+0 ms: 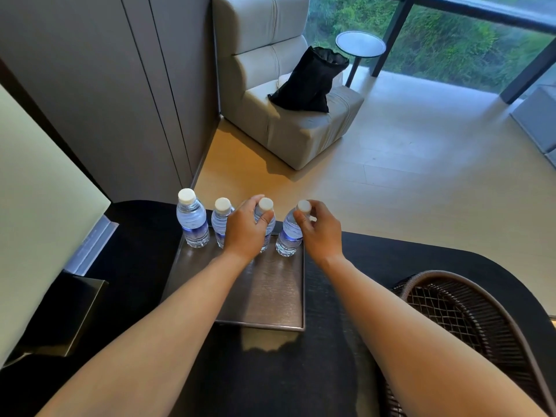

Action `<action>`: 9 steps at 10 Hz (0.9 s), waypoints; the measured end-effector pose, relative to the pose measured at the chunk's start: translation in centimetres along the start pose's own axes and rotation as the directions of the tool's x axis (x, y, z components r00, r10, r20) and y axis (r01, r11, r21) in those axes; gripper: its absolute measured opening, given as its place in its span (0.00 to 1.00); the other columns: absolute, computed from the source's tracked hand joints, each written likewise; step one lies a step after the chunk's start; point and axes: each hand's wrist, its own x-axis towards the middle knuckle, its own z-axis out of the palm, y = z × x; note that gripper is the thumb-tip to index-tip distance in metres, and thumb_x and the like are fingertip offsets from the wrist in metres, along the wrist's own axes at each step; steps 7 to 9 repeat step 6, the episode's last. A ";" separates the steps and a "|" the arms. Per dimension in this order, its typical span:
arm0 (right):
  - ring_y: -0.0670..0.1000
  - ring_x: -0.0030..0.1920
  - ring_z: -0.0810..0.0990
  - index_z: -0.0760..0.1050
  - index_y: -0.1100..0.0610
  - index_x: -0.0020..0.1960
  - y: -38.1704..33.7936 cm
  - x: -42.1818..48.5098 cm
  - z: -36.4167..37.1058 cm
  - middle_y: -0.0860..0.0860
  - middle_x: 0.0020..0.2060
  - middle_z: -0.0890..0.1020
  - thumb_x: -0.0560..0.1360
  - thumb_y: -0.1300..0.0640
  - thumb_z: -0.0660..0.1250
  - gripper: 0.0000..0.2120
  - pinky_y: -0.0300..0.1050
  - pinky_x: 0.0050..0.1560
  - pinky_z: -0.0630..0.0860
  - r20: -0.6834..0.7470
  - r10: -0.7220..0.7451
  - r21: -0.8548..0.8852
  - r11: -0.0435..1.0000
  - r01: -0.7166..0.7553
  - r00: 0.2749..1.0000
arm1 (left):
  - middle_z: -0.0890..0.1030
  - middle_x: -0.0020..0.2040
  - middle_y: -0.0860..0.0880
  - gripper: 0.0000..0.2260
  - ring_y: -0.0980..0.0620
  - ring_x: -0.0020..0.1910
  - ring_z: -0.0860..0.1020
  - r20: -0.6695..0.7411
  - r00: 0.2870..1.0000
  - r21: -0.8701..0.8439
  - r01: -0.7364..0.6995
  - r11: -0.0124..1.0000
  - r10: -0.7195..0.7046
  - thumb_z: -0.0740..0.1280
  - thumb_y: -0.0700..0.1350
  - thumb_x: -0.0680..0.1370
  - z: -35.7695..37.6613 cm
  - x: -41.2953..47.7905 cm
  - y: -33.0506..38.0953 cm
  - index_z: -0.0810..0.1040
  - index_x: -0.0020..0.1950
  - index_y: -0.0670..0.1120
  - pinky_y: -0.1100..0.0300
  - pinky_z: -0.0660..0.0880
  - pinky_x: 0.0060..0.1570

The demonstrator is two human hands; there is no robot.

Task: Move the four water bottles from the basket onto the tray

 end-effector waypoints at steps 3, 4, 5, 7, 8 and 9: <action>0.56 0.60 0.80 0.74 0.57 0.66 -0.1 -0.5 -0.2 0.56 0.61 0.83 0.79 0.55 0.70 0.17 0.47 0.54 0.74 0.048 0.036 -0.076 0.997 -0.032 0.998 | 0.74 0.73 0.40 0.26 0.43 0.73 0.72 0.079 0.996 0.062 0.032 0.998 -0.037 0.69 0.46 0.81 -0.5 -0.3 0.6 0.68 0.77 0.39 0.53 0.67 0.70; 0.58 0.62 0.80 0.73 0.57 0.69 0.0 -1.0 -0.4 0.57 0.65 0.81 0.79 0.53 0.71 0.21 0.48 0.56 0.75 0.069 0.057 -0.139 0.989 -0.047 0.996 | 0.70 0.77 0.40 0.29 0.43 0.77 0.67 0.101 0.993 0.092 0.046 0.995 -0.055 0.69 0.46 0.81 -0.8 -0.8 1.1 0.63 0.79 0.39 0.53 0.64 0.72; 0.58 0.63 0.80 0.72 0.58 0.69 0.4 -2.0 -0.8 0.57 0.65 0.81 0.78 0.50 0.70 0.23 0.48 0.54 0.74 0.056 0.061 -0.168 0.984 -0.051 0.997 | 0.66 0.79 0.40 0.32 0.43 0.79 0.64 0.101 0.994 0.125 0.022 0.992 -0.035 0.69 0.47 0.81 -1.0 -1.8 1.5 0.60 0.81 0.39 0.52 0.61 0.74; 0.58 0.66 0.78 0.69 0.58 0.73 0.9 -3.4 -1.5 0.57 0.68 0.78 0.78 0.48 0.70 0.28 0.51 0.59 0.74 0.049 0.085 -0.218 0.973 -0.073 0.995 | 0.64 0.80 0.40 0.33 0.43 0.80 0.61 0.082 0.996 0.145 0.031 0.989 -0.043 0.69 0.47 0.81 -1.1 -3.7 1.7 0.58 0.81 0.38 0.52 0.58 0.76; 0.58 0.66 0.78 0.69 0.58 0.73 0.9 -3.4 -1.5 0.57 0.68 0.78 0.78 0.48 0.70 0.28 0.51 0.59 0.74 0.049 0.085 -0.218 0.973 -0.073 0.995 | 0.64 0.80 0.40 0.33 0.43 0.80 0.61 0.082 0.996 0.145 0.031 0.989 -0.043 0.69 0.47 0.81 -1.1 -3.7 1.7 0.58 0.81 0.38 0.52 0.58 0.76; 0.58 0.66 0.78 0.69 0.58 0.73 0.9 -3.4 -1.5 0.57 0.68 0.78 0.78 0.48 0.70 0.28 0.51 0.59 0.74 0.049 0.085 -0.218 0.973 -0.073 0.995 | 0.64 0.80 0.40 0.33 0.43 0.80 0.61 0.082 0.996 0.145 0.031 0.989 -0.043 0.69 0.47 0.81 -1.1 -3.7 1.7 0.58 0.81 0.38 0.52 0.58 0.76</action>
